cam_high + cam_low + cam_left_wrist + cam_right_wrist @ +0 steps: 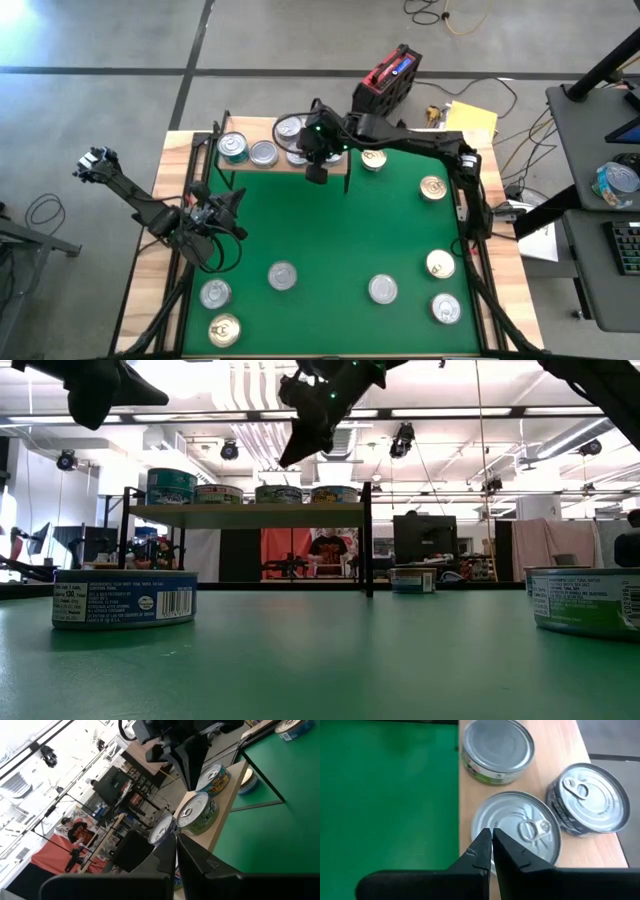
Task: Stack canned seafood by type on shelf
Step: Put the center green tuna can on the shelf
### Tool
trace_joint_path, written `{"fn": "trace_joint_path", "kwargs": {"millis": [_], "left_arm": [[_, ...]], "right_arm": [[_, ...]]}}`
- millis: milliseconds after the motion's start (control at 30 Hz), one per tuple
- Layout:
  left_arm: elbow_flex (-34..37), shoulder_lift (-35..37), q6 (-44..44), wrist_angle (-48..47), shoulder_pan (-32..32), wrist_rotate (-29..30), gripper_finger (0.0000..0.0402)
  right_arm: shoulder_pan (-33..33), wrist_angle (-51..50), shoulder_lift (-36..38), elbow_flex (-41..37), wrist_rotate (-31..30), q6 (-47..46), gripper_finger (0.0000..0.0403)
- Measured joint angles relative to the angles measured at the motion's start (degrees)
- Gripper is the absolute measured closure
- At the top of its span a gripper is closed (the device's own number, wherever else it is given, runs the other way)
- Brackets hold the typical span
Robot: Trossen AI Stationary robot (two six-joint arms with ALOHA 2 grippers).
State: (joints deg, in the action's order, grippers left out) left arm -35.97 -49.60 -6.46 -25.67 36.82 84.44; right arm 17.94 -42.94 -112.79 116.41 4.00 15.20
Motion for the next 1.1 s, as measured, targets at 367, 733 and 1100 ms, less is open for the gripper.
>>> {"fn": "trace_joint_path", "kwargs": {"millis": [367, 733, 1100], "left_arm": [[0.0, 0.0, -0.02, -0.04, 0.0, 0.0, 0.0401], [0.0, 0.0, -0.02, -0.04, -0.02, 0.0, 0.0401], [0.0, 0.0, -0.09, -0.07, -0.05, 0.0, 0.0401]], "right_arm": [[-0.09, 5.13, -0.03, -4.83, -1.12, -0.2, 0.0394], [-0.07, 9.42, -0.03, -7.75, -3.88, -0.22, 0.0394], [-0.6, 9.42, -0.03, -7.9, -4.05, -0.62, 0.0394]]}}
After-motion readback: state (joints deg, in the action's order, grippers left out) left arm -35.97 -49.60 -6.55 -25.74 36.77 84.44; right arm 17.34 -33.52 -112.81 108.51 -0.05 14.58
